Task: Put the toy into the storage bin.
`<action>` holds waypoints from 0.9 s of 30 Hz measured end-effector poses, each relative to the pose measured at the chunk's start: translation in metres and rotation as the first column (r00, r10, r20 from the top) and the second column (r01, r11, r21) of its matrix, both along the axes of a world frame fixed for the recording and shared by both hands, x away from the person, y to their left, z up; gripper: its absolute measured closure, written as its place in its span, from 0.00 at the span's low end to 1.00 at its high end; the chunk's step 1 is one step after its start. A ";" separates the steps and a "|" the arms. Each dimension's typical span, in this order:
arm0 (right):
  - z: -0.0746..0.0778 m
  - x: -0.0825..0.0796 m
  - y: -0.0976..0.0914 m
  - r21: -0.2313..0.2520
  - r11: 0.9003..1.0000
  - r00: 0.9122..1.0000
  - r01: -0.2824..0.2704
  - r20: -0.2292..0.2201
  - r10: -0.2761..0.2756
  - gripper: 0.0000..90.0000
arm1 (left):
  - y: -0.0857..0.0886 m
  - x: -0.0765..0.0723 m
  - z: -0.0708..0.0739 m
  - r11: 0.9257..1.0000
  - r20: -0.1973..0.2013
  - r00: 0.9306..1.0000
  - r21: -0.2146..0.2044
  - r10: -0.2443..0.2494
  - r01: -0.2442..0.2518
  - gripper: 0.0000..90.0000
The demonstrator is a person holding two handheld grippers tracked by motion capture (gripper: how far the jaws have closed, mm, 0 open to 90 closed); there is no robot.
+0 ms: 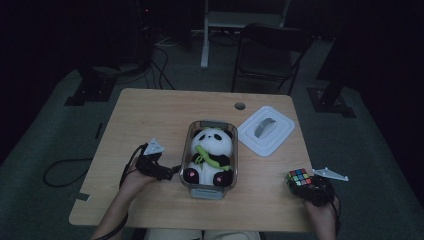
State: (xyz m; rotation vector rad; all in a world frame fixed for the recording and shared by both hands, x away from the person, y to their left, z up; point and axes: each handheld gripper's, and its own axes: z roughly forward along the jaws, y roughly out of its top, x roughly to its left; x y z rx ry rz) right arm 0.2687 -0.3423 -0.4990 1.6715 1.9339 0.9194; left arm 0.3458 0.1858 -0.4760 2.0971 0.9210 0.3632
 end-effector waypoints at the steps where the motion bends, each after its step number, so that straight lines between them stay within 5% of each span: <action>1: -0.001 0.000 0.001 -0.013 1.000 1.000 0.007 0.001 -0.007 0.21 | -0.001 0.000 0.000 1.000 -0.001 1.000 0.002 0.000 0.000 0.01; 4: -0.002 -0.001 0.002 -0.026 1.000 1.000 -0.010 0.003 0.010 0.35 | -0.002 0.000 -0.001 1.000 -0.004 1.000 -0.001 -0.006 0.006 0.01; 10: 0.001 0.001 0.006 -0.098 0.994 0.999 -0.043 -0.017 0.041 0.38 | -0.002 0.001 -0.001 1.000 -0.005 1.000 -0.001 -0.005 0.005 0.01; 19: 0.024 0.005 0.014 -0.086 0.991 0.995 -0.102 0.013 0.103 0.38 | 0.000 0.001 0.000 1.000 -0.005 1.000 -0.005 0.001 -0.001 0.01; 23: 0.046 0.008 0.024 -0.065 0.983 0.983 -0.171 0.051 0.174 0.38 | 0.000 0.001 0.000 1.000 -0.002 1.000 -0.006 0.000 0.000 0.01; 27: 0.072 0.012 0.039 -0.047 0.963 0.959 -0.264 0.097 0.268 0.38 | 0.000 0.000 0.001 1.000 -0.001 1.000 -0.004 -0.001 0.001 0.01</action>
